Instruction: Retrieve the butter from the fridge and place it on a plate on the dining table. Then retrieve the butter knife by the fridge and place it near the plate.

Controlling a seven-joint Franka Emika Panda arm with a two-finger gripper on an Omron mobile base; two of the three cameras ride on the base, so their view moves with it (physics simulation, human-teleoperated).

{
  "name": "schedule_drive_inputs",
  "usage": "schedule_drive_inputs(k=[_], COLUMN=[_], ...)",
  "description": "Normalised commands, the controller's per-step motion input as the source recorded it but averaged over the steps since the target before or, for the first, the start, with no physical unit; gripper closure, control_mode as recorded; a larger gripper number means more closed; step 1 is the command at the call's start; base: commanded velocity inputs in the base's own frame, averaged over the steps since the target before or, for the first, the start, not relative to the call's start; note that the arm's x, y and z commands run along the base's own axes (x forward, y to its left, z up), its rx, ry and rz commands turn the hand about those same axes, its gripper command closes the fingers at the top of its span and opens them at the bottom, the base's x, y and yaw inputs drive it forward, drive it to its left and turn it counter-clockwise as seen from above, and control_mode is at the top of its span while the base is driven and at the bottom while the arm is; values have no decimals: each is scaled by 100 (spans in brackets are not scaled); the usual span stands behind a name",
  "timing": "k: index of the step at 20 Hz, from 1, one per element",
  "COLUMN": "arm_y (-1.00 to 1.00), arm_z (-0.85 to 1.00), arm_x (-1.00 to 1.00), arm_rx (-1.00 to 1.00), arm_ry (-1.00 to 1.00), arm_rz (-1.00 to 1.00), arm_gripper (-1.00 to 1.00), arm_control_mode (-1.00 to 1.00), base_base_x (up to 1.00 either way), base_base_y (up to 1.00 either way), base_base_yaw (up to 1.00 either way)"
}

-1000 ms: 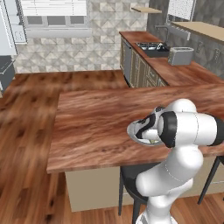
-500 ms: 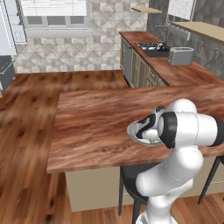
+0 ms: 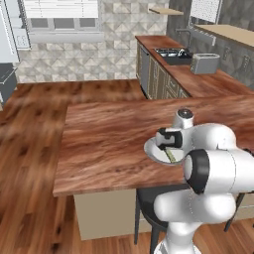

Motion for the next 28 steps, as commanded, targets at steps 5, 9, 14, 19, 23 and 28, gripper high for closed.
schedule_drive_inputs(k=[5,9,14,19,23,28], arm_y=[3,-1,-5,-5,0,10], arm_z=[75,76,70,60,50,64], arm_x=[-61,-68,-64,-92,-100,-91], arm_rx=[-1,-2,0,0,0,0], arm_ry=[10,1,12,24,20,3], arm_rz=[0,0,0,-2,-2,-1], arm_gripper=[-100,-100,-100,-100,-100,-100], arm_control_mode=[-100,-100,-100,-100,-100,-100], base_base_x=[0,0,0,0,0,0], base_base_y=[0,0,0,0,0,0], base_base_yaw=[0,0,0,0,0,0])
